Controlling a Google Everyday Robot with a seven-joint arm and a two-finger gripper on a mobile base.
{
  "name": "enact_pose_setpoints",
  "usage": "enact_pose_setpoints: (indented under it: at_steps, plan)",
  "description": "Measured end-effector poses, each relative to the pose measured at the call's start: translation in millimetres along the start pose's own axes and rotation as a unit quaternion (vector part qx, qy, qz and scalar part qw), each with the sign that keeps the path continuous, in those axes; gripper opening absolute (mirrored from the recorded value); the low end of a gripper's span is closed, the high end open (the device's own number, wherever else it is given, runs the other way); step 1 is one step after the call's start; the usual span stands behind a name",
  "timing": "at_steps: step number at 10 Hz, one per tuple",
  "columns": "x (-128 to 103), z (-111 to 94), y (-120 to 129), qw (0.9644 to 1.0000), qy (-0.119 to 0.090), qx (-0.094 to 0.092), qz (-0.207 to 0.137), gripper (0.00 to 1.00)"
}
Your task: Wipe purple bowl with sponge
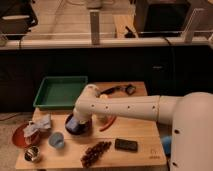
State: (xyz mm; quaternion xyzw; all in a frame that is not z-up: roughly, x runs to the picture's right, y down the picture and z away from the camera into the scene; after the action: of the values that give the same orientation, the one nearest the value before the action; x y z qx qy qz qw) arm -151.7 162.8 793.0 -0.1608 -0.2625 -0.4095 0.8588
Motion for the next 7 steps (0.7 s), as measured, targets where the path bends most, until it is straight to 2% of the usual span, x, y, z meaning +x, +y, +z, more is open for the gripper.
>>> enact_pose_setpoints:
  at_steps: [3,6,7]
  plan:
    - [-17,4,-9,0.9995,-0.014,-0.010,-0.025,0.01]
    - [-23,6,1,0.9975,-0.015,-0.064,-0.026,0.01]
    - [-24,5,4,0.9971,-0.015,-0.070,-0.026,0.01]
